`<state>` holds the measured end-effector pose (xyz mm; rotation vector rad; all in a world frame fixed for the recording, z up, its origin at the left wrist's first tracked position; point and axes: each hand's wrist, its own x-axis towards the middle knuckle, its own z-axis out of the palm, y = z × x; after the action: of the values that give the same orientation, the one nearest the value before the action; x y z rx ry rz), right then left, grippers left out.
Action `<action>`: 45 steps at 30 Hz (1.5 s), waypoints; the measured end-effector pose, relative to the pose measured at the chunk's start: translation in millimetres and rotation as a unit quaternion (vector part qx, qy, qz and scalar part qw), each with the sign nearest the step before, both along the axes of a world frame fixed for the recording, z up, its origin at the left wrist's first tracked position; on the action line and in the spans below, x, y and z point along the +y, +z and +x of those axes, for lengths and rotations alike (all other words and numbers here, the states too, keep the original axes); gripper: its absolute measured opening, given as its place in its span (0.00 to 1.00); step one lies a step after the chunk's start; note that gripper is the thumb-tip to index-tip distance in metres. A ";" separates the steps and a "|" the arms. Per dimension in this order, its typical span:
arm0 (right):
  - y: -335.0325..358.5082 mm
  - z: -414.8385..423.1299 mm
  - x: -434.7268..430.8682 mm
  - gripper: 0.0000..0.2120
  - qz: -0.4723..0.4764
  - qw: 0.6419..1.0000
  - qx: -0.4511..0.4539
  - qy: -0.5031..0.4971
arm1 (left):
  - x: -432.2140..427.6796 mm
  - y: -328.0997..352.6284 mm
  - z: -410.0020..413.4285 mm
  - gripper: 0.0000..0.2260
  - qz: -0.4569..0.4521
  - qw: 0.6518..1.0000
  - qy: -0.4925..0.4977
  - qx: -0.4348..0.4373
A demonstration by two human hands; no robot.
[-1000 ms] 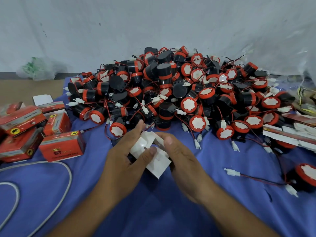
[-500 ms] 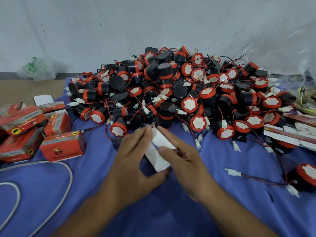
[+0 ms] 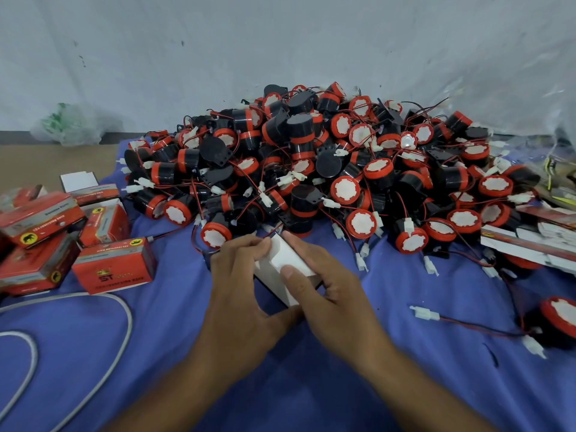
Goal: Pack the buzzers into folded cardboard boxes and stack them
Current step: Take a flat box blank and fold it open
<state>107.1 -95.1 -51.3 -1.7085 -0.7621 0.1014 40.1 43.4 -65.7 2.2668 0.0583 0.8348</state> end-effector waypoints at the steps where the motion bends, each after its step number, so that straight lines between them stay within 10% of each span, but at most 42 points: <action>1: -0.3 1.2 -0.5 0.19 -0.001 1.000 0.006 0.003 | 0.3 0.4 0.0 0.38 0.014 1.000 0.002 -0.003; 8: 1.7 1.0 1.9 0.17 0.095 0.985 0.108 0.092 | -5.5 12.4 -1.1 0.26 0.013 0.999 -0.031 -0.026; 36: 1.8 -4.3 2.9 0.20 -0.073 0.992 -0.099 -0.015 | -4.1 6.3 -2.9 0.41 0.082 0.996 0.022 -0.020; 45: 5.5 -2.3 1.4 0.17 -0.004 0.999 -0.022 0.027 | -2.6 3.5 -0.7 0.39 0.101 0.995 0.016 -0.023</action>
<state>104.8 -93.7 -45.8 -1.7039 -0.8417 0.1042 39.4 40.8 -62.1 2.4396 -0.0106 0.9460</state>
